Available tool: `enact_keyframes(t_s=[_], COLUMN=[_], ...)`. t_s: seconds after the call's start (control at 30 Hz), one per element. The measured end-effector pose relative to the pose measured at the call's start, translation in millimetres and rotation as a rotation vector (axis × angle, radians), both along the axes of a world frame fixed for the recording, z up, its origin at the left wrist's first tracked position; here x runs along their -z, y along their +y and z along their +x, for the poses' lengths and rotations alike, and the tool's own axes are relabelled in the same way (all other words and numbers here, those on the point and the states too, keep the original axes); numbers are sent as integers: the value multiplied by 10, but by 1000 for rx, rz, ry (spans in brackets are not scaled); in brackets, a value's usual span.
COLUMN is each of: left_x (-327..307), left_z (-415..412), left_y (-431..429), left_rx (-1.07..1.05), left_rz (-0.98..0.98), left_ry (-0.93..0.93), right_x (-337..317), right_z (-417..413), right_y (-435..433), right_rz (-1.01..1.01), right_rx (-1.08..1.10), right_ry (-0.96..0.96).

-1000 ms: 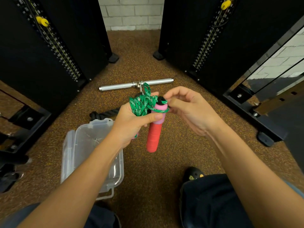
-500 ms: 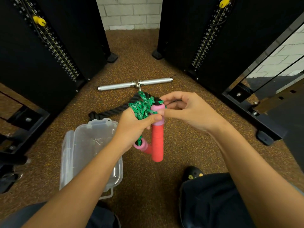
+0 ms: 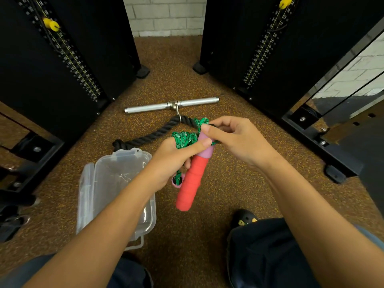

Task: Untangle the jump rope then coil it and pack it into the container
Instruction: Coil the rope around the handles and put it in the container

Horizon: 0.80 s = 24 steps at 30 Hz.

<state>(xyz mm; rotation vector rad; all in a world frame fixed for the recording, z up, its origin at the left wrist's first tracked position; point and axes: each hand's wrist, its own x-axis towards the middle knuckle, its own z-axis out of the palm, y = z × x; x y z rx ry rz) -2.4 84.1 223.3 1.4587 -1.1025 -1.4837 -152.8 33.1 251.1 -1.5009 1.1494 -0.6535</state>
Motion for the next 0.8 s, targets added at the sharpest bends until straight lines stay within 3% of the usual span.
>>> enact_keyframes(t_s=[0.2, 0.43, 0.6, 0.8], left_x=[-59, -88, -119, -135], left_z=[119, 119, 132, 125], left_y=[-36, 0, -10, -31], left_rx=[116, 46, -46, -140], left_rz=[16, -18, 35, 77], left_ry=[-91, -73, 216, 404], right_x=[11, 30, -14, -7], right_z=[56, 119, 101, 116], right_y=[37, 79, 59, 93], right_rz=[-52, -168, -33, -93], right_rx=[-64, -100, -122, -23], right_ry=[-36, -77, -320, -362])
